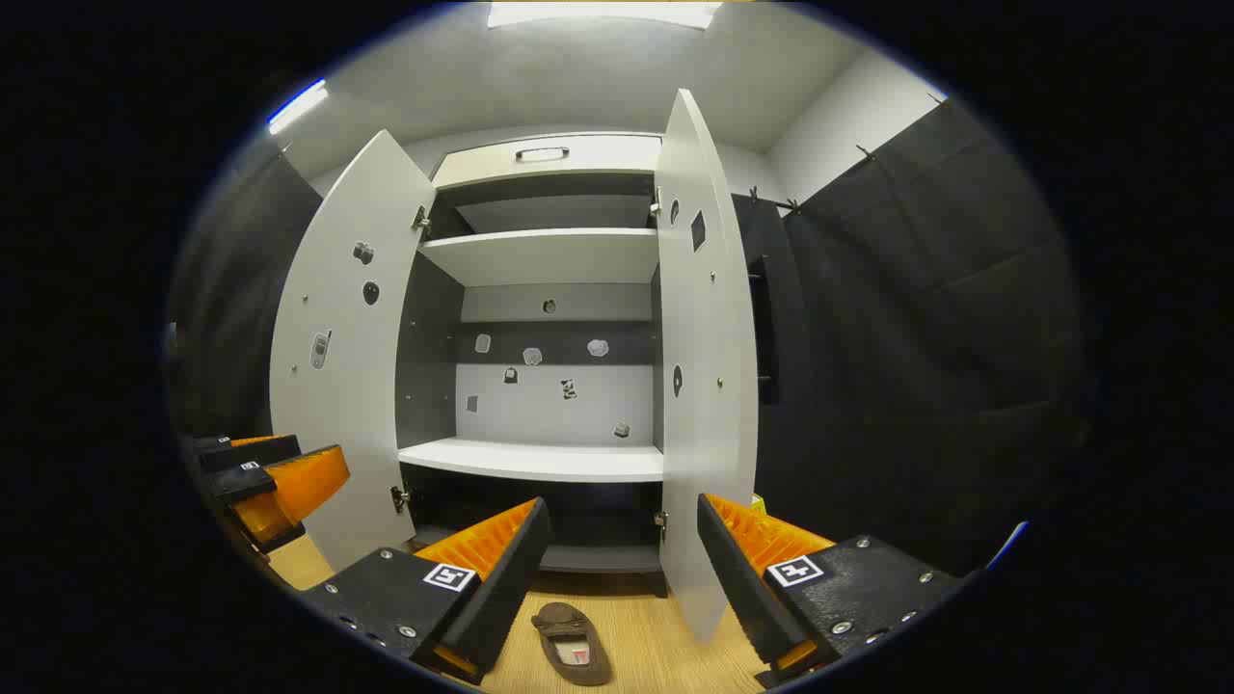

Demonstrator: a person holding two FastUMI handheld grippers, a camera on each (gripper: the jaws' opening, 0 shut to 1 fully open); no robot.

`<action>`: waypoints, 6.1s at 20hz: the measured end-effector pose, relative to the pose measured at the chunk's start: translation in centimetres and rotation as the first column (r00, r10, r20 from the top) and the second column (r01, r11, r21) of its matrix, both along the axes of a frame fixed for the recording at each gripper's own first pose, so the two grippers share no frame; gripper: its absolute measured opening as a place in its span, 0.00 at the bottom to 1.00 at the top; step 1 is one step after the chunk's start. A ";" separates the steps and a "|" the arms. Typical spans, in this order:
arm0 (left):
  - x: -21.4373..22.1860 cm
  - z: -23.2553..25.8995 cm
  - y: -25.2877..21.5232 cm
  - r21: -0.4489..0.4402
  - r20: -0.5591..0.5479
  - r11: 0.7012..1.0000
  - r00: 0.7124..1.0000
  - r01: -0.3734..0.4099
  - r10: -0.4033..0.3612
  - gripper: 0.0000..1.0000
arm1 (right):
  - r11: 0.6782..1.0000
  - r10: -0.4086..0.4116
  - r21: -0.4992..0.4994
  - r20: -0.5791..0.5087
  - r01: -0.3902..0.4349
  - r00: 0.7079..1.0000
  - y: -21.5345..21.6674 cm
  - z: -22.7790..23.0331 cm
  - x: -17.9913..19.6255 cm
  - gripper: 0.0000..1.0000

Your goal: Grab one shoe with the right hand and put it into the shoe cabinet, grab the other shoe with the left hand and put it into the shoe cabinet; then close the right door with the right hand and the left door with the left hand.

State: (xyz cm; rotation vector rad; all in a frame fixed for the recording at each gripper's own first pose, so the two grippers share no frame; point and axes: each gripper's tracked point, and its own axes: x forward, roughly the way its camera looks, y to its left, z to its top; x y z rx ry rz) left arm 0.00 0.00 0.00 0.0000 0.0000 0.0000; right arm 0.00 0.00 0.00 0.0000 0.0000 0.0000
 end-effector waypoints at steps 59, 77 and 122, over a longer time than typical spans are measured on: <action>-5.2 0.3 11.3 0.025 -0.003 0.935 0.935 -0.354 0.355 0.96 | 0.924 0.163 -0.125 -0.725 -0.361 0.669 4.6 -38.1 8.9 0.87; -1.7 -2.0 9.4 0.040 -0.043 0.968 0.967 -0.248 0.250 0.96 | 0.927 0.137 -0.182 -0.647 -0.327 0.750 5.4 -37.8 12.4 0.04; 0.3 -5.1 5.2 0.001 -0.081 0.996 0.993 -0.090 0.090 0.99 | 0.975 0.211 0.152 -0.385 -0.163 0.898 8.4 2.3 37.4 0.93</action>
